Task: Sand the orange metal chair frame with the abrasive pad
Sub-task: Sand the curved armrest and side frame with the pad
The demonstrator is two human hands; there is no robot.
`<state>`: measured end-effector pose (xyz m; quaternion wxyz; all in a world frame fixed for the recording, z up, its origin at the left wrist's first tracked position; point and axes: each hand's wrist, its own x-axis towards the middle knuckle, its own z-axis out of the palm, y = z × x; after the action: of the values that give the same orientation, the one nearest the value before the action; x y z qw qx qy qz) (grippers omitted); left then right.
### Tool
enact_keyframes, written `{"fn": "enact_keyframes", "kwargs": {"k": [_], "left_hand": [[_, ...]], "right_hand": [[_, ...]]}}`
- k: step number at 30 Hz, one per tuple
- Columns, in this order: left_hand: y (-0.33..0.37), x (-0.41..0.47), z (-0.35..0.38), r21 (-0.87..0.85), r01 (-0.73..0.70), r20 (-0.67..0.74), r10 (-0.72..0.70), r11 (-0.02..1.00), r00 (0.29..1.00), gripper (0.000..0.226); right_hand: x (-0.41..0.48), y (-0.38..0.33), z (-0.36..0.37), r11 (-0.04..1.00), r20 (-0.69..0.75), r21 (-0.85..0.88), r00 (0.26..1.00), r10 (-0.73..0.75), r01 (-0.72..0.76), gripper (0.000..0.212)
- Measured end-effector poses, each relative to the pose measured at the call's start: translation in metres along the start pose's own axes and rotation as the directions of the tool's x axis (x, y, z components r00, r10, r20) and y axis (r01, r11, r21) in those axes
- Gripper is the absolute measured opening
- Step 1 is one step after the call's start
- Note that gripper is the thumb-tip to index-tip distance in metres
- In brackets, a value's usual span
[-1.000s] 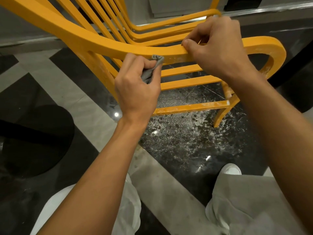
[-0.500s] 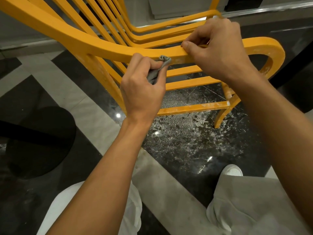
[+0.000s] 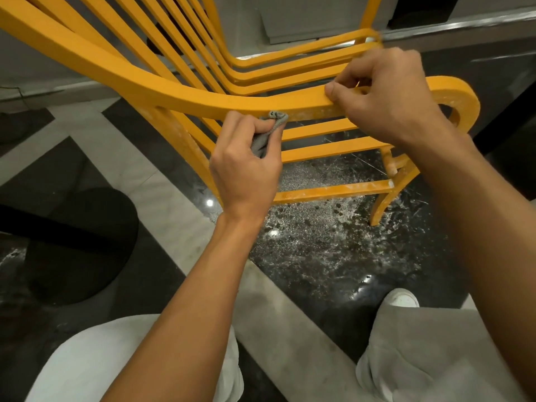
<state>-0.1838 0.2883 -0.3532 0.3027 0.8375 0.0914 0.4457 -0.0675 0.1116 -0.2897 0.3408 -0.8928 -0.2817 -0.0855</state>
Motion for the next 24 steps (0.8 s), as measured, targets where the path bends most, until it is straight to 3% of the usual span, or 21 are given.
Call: {"fn": "enact_keyframes", "kwargs": {"k": [9, 14, 21, 24], "left_hand": [[0.005, -0.001, 0.009, -0.006, -0.001, 0.004, 0.001, 1.0, 1.0, 0.018], [0.001, -0.003, 0.003, 0.009, 0.046, -0.062, -0.045, 0.999, 0.997, 0.017], [0.012, 0.0, 0.011, -0.015, 0.002, 0.006, -0.002, 1.0, 1.0, 0.016], [0.005, -0.001, 0.006, -0.015, 0.022, -0.027, -0.022, 1.0, 0.999, 0.017]], "right_hand": [[0.001, 0.001, 0.004, 1.0, -0.007, -0.002, 1.0, 0.01, -0.01, 0.03], [0.001, 0.001, 0.004, 1.0, -0.014, 0.003, 1.0, 0.015, -0.015, 0.03], [0.002, -0.002, 0.006, 1.0, -0.02, -0.008, 1.0, 0.02, -0.02, 0.03], [0.002, -0.001, 0.004, 1.0, -0.015, 0.002, 1.0, 0.026, -0.026, 0.029]]}}
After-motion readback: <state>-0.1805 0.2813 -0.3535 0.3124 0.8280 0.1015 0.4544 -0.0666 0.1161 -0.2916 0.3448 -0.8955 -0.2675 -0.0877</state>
